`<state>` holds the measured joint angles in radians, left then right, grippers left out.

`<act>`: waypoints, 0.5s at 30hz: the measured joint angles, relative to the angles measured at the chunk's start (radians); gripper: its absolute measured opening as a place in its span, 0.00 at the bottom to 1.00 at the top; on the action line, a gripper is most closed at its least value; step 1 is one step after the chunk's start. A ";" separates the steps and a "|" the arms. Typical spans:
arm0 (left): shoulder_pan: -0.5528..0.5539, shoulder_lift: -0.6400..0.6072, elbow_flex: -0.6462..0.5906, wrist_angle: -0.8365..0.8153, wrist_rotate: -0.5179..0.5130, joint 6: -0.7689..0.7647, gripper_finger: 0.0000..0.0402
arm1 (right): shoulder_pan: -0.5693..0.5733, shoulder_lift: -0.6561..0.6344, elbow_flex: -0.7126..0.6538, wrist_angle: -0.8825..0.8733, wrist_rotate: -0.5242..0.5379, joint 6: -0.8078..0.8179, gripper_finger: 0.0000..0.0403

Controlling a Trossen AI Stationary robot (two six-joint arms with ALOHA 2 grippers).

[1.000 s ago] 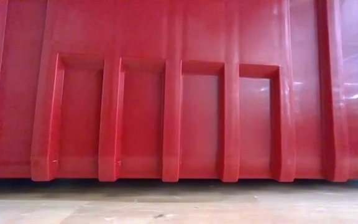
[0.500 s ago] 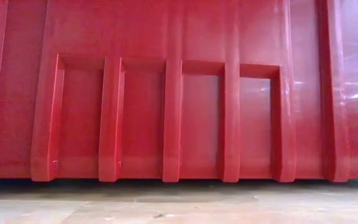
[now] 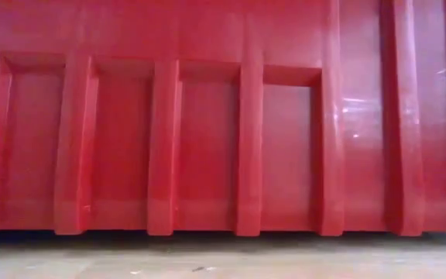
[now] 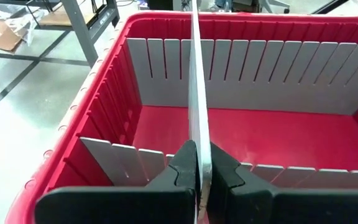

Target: Sort Items/Unsort Items

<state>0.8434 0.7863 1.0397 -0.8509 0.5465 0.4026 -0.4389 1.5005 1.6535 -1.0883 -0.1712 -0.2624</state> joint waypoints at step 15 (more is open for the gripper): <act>0.001 0.001 -0.046 -0.025 -0.006 0.028 0.00 | 0.000 0.001 0.000 0.007 -0.005 0.001 0.00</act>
<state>0.8440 0.7876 0.9934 -0.8762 0.5404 0.4305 -0.4385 1.5013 1.6533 -1.0817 -0.1759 -0.2616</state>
